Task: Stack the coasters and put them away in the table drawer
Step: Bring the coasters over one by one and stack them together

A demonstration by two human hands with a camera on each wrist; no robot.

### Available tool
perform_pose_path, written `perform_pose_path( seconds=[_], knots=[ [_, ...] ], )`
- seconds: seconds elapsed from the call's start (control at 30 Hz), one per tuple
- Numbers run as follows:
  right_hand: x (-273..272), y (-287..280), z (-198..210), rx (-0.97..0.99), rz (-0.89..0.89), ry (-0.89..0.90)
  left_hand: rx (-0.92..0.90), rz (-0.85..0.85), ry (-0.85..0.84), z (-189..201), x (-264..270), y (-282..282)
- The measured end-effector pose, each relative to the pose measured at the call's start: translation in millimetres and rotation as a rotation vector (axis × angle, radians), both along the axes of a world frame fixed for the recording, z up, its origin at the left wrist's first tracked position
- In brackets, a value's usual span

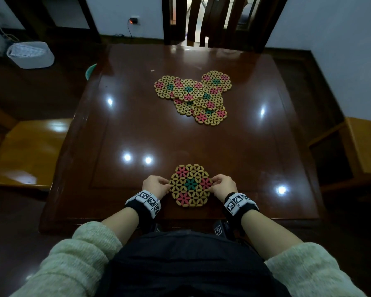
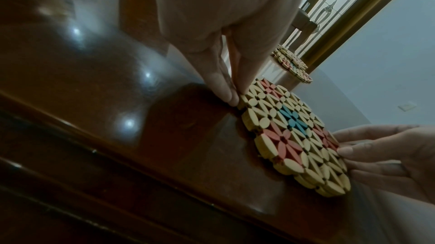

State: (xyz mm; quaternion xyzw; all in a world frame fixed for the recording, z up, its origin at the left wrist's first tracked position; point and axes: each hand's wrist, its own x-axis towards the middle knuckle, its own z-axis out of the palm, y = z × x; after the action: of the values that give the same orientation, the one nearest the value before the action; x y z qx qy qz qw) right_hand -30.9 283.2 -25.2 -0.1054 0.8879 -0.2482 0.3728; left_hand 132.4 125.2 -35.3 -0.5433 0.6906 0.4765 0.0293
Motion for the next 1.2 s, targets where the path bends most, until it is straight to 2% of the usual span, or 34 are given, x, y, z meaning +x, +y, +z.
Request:
perform_pose_path(
  seconds=[0.43,0.57,0.63,0.7,0.83,1.0,1.2],
  knots=[
    [-3,-7,2,-0.041,-0.026,-0.039,0.038,0.061,0.025,0,-13,-17],
    [-13,-13,5,-0.002,0.008,-0.097,0.08,-0.004,-0.027,3,-16,-26],
    [-22,-19,12,0.064,0.067,-0.143,0.1,-0.085,-0.072,7,-20,-35],
    [-36,-24,17,0.125,0.112,-0.156,0.078,-0.092,-0.096,12,-26,-47],
    [-69,-42,19,0.089,0.124,-0.066,0.099,0.026,-0.009,12,-50,-77],
    [-106,-87,25,0.012,0.197,0.054,0.104,0.003,0.12,12,-91,-101],
    [-137,-139,19,0.1,0.422,0.194,0.174,-0.024,0.183,3,-128,-108]
  ],
)
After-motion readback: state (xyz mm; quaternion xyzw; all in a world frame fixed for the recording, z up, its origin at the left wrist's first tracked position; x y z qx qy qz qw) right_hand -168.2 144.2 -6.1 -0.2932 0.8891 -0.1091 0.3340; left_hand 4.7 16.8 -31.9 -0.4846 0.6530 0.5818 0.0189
